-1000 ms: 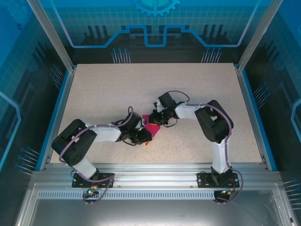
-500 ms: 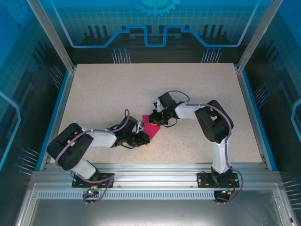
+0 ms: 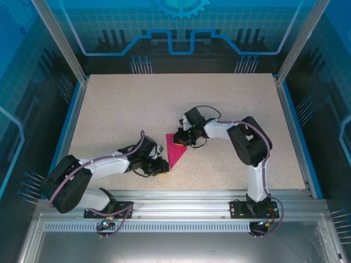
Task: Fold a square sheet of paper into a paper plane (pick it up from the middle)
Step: Fourth fold the wing at the center of the table.
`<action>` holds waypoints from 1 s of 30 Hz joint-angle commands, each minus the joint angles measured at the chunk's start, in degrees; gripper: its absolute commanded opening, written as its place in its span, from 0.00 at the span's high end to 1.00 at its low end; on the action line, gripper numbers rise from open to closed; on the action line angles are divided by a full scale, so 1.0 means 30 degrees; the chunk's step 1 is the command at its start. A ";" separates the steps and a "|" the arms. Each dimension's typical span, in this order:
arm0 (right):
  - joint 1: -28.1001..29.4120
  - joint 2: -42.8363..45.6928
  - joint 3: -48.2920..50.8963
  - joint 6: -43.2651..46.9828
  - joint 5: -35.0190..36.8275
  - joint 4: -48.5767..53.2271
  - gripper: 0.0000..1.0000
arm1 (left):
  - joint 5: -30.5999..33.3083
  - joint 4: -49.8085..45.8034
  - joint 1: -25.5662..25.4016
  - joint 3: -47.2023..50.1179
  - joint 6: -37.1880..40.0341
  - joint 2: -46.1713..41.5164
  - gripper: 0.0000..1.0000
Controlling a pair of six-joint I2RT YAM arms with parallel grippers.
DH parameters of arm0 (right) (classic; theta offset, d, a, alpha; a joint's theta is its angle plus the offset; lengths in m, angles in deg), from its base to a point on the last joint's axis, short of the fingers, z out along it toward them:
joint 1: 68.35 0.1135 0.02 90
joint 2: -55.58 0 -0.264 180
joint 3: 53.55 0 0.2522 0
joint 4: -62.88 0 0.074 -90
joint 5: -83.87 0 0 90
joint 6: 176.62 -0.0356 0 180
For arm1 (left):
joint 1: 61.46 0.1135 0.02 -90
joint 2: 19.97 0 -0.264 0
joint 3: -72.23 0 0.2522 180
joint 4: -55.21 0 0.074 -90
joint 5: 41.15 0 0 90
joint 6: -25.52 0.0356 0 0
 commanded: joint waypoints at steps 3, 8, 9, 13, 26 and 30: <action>0.0084 -0.1338 0.0490 -0.0015 0.1649 0.0644 0.85 | -0.0142 0.0101 0.0651 -0.3950 0.0978 0.1675 0.78; 0.0098 -0.1317 0.0528 -0.0137 0.1585 0.0521 0.85 | -0.0038 0.2007 0.0650 -0.4265 0.0711 0.3528 0.81; 0.0106 -0.1316 0.0535 -0.0140 0.1581 0.0510 0.85 | 0.0072 0.2402 0.0659 -0.4115 0.0688 0.3829 0.81; 0.0099 -0.1368 0.0499 -0.0200 0.1504 0.0462 0.85 | 0.0854 0.3202 0.0702 -0.3379 0.0573 0.4677 0.85; 0.0100 0.0473 0.0188 -0.0127 0.1206 0.0885 0.84 | 0.2081 0.2140 0.0676 -0.1126 0.0861 0.5861 0.95; 0.0099 0.1965 0.0593 0.0174 0.1483 0.1219 0.84 | 0.2203 0.1990 0.0681 -0.0555 0.0910 0.5775 0.96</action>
